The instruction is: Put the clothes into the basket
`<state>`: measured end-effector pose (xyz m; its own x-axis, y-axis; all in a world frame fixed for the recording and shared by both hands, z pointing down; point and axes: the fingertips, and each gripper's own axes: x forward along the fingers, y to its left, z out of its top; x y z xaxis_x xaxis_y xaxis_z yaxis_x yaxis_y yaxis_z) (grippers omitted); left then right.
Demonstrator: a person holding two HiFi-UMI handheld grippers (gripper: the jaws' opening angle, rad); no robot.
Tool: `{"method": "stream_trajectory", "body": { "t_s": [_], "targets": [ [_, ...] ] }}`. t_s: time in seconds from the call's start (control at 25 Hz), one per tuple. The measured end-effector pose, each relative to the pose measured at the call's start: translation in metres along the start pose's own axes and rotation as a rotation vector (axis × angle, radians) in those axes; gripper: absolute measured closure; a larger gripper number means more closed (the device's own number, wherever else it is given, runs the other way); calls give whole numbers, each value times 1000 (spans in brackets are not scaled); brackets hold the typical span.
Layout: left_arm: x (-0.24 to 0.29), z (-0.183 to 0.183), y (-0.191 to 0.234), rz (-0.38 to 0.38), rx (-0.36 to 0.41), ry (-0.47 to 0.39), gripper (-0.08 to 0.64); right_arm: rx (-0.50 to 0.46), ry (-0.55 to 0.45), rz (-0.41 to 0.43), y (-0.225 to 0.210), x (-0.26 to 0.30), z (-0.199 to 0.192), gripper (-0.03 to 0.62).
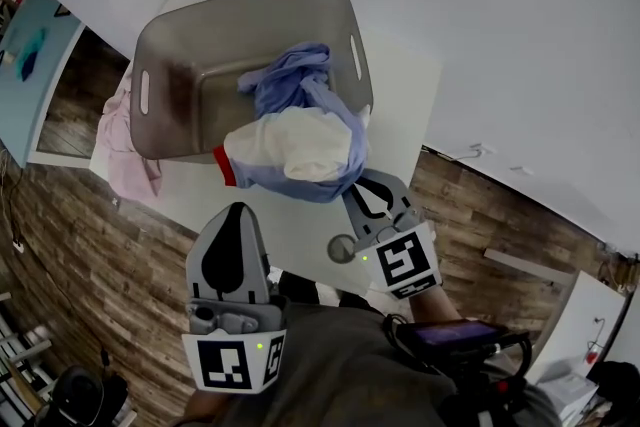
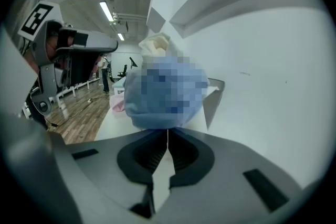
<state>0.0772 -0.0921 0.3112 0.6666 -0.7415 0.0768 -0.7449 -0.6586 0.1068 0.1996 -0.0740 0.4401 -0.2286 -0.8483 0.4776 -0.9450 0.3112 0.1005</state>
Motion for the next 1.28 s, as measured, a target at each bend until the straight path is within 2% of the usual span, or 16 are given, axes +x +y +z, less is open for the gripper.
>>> {"method": "stream_trajectory", "body": {
  "t_s": [0.08,0.24,0.44,0.6,0.96,1.28],
  "targets": [
    [3,3,6,2,-10,-11,552,-2,-28,14,1,3,19,580],
    [9,19,23,8,-31,-49,552,-64,-67,8,-4,4,66,580],
    [18,40,53,30,-53,-105,552,-126,-111,-49,-23,17,125,580],
    [20,51,64,41,-72,-133,552,-159,-111,-85,-35,25,152,580],
    [23,43,59,28,-79,-116,552,-139,-95,-103,-42,19,136,580],
    [7,39,26,11,-36,-113,552,-54,-182,-79,-30,-15,117,580]
  ]
}}
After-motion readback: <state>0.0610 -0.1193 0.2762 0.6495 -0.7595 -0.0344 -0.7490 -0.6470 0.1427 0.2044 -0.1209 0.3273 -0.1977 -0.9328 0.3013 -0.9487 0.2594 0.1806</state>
